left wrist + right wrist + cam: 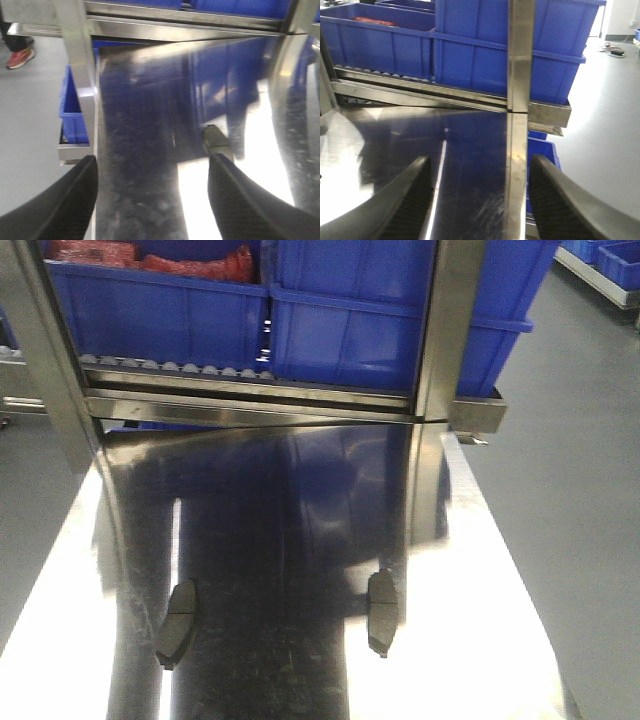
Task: Move and align brake pads A on conveyor
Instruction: 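Drive up to the steel table and stop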
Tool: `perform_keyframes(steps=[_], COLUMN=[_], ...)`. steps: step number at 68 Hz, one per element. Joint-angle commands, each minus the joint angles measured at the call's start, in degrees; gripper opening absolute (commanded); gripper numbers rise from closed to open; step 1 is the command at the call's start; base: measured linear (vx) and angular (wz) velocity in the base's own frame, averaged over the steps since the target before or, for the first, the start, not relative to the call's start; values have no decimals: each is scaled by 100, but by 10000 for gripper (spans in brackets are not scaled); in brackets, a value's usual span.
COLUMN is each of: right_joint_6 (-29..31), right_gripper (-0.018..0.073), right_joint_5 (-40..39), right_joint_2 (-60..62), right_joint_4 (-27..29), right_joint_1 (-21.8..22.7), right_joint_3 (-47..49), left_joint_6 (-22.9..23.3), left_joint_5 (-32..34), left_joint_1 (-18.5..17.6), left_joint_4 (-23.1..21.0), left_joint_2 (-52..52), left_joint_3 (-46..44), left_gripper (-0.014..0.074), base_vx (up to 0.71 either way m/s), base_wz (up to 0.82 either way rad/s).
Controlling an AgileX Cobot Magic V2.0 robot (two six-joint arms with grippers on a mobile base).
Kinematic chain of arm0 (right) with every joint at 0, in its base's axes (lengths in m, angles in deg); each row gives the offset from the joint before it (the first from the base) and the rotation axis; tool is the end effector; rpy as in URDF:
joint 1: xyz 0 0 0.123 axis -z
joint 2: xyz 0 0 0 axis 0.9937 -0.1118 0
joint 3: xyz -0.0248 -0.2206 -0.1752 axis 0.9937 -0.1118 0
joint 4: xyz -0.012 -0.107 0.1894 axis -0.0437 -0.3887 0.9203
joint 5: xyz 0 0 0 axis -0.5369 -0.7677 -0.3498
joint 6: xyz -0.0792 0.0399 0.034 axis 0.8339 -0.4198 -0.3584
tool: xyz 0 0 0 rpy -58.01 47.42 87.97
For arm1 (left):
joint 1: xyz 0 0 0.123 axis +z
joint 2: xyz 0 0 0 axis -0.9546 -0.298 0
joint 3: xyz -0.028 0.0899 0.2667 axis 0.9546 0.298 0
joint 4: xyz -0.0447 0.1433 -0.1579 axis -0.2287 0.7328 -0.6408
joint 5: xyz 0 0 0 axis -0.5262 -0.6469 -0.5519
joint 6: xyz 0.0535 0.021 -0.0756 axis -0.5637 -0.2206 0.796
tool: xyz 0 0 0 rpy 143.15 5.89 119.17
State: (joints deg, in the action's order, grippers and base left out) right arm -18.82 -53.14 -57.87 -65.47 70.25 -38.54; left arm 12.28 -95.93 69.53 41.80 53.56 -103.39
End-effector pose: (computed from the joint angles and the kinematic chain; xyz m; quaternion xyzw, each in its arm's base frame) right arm 0.0273 0.0049 0.2896 -0.0762 0.7538 0.0758 0.6483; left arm 0.0172 -0.0052 0.2567 0.0278 0.8281 -0.0392 0.5585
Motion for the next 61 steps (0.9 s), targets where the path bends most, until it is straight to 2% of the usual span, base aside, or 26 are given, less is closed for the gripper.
perform_keyframes(steps=[1,61], right_joint_6=[8,8], right_gripper=[411,411], right_joint_5=[-461,-461], right_joint_2=[-69,-69], right_joint_4=[-29,-29], right_joint_1=[0,0], right_joint_3=[161,161], left_joint_6=[9,9], left_joint_5=[433,433], left_joint_1=[-22,-22], left_joint_4=[-39,-39], left_joint_2=[-65,-65], left_joint_3=[-148,-148], left_gripper=[460,460], base_vx=[7,2], base_wz=[25,6])
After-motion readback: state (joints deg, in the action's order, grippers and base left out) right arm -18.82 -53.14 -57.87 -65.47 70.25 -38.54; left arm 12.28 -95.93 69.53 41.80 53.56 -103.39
